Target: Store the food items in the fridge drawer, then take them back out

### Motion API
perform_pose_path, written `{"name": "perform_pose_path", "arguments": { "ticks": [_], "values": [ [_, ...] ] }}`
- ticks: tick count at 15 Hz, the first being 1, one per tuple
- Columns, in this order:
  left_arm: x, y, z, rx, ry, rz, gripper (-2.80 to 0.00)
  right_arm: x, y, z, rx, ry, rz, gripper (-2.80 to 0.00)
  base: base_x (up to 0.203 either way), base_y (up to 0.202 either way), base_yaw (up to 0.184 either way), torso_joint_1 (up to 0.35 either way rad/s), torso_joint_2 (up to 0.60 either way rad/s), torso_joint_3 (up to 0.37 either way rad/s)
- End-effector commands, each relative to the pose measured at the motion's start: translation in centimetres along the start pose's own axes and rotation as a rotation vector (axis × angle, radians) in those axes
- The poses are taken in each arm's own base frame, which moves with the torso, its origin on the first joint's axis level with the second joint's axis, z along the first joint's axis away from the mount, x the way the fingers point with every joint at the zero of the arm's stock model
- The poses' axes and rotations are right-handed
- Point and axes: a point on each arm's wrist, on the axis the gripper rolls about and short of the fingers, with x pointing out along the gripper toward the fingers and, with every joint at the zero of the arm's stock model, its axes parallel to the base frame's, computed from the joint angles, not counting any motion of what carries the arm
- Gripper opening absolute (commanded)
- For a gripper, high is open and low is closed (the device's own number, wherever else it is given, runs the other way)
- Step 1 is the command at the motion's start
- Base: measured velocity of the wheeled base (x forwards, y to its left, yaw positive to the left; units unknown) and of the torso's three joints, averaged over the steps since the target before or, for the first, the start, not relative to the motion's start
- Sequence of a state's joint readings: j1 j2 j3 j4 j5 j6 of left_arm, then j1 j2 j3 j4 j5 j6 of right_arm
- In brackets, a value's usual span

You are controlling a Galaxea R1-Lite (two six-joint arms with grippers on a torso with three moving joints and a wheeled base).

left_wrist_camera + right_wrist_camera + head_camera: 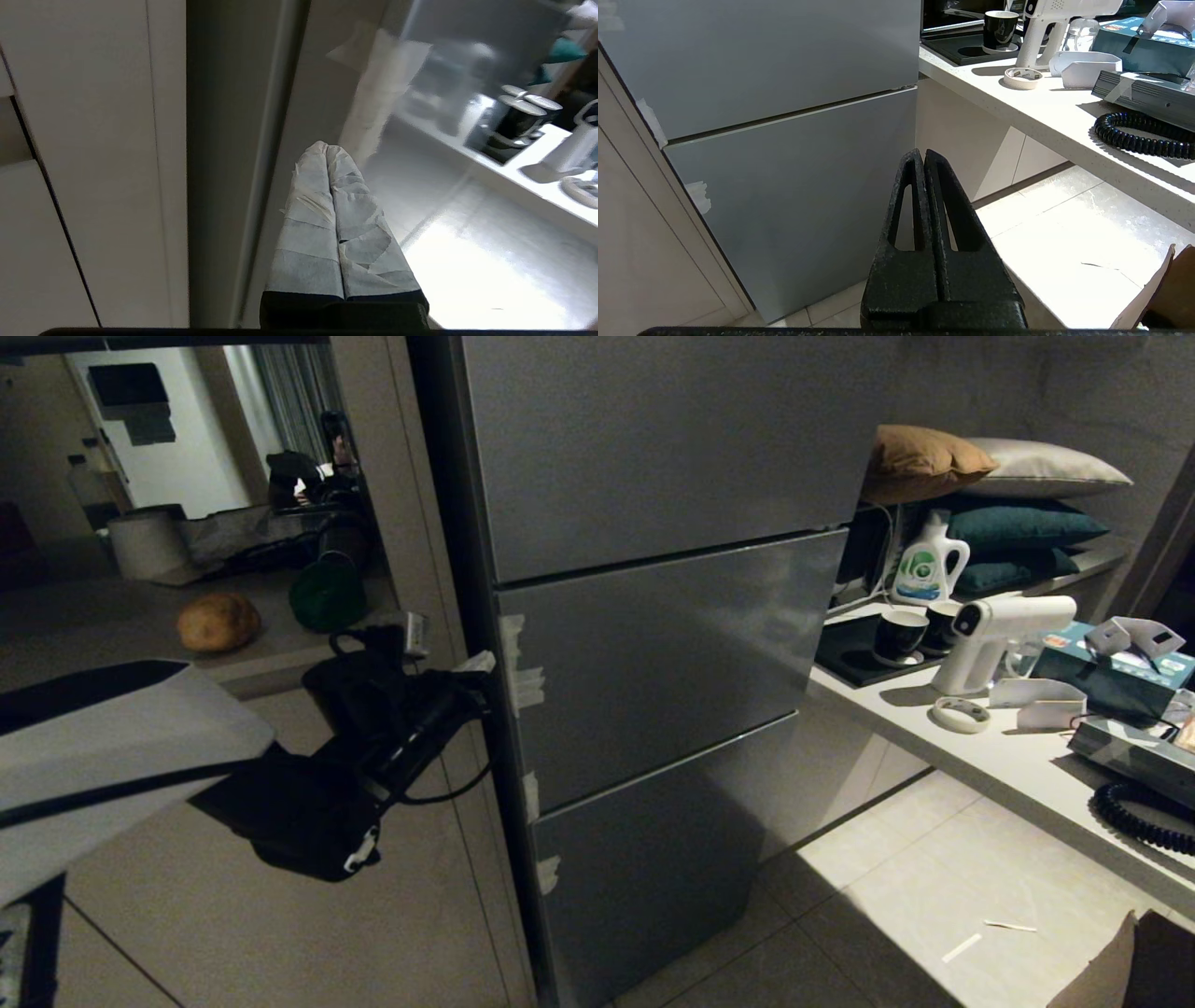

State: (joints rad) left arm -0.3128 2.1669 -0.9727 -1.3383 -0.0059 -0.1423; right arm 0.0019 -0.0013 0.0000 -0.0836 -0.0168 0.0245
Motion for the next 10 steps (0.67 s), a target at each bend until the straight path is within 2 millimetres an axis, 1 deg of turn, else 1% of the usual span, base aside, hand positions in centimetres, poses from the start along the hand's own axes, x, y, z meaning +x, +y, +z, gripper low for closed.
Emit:
{"name": "perform_pose_path", "arguments": {
  "ticks": [1,4,8,10],
  "values": [
    [0.6,-0.3,-0.2,0.007,-0.019,0.004,-2.80,0.2,0.0,-0.9,0.000,0.031,-0.001,-2.80,0.000,0.000,0.000,0.000,0.00,0.000],
    [1.4,-0.4,0.2,0.006,-0.056,0.042,-2.80,0.2,0.0,-0.9,0.000,0.031,0.000,-2.80,0.000,0.000,0.000,0.000,0.00,0.000],
    [1.8,-0.3,-0.6,0.013,-0.046,0.041,-2.80,0.2,0.0,-0.9,0.000,0.031,0.000,-2.80,0.000,0.000,0.000,0.000,0.00,0.000],
    [1.9,-0.6,-0.7,0.014,-0.044,0.027,-2.80,0.2,0.0,-0.9,0.000,0.031,0.000,-2.80,0.000,0.000,0.000,0.000,0.00,0.000]
  ]
}}
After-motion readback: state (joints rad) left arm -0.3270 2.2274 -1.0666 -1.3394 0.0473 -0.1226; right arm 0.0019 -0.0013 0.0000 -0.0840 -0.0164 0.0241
